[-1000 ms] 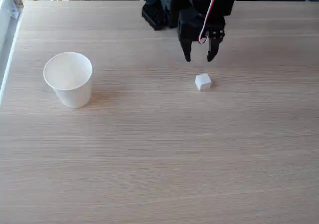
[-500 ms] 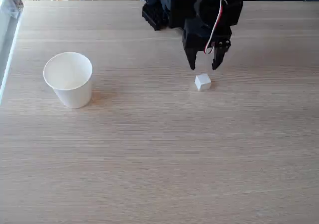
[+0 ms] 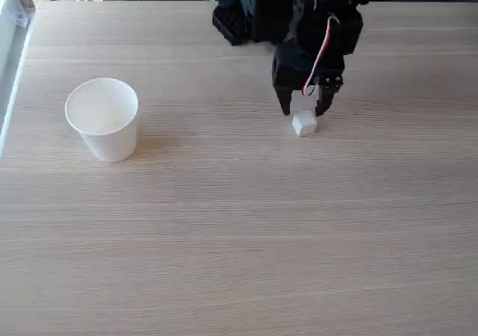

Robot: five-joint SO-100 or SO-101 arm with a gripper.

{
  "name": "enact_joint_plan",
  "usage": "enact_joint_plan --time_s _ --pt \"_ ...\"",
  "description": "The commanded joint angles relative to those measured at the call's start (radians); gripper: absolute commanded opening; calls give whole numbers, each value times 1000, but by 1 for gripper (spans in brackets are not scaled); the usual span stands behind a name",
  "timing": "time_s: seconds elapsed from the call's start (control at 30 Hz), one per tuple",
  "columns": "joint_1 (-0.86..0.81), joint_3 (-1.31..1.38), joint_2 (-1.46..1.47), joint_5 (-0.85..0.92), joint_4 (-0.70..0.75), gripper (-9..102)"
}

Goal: Grasp a block and put it in the bin.

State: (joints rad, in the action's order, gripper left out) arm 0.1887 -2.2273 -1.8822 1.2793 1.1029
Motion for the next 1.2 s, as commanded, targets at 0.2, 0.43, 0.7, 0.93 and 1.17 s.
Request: enact_joint_plan --time_s 0.2,0.43,0.7,0.93,1.17 --pt "-8 89 61 -17 2 27" --pt "2 84 75 -35 11 27" --pt "12 83 94 -58 3 27" --pt "5 91 110 -44 -12 27" --pt "3 91 114 -37 -34 19"
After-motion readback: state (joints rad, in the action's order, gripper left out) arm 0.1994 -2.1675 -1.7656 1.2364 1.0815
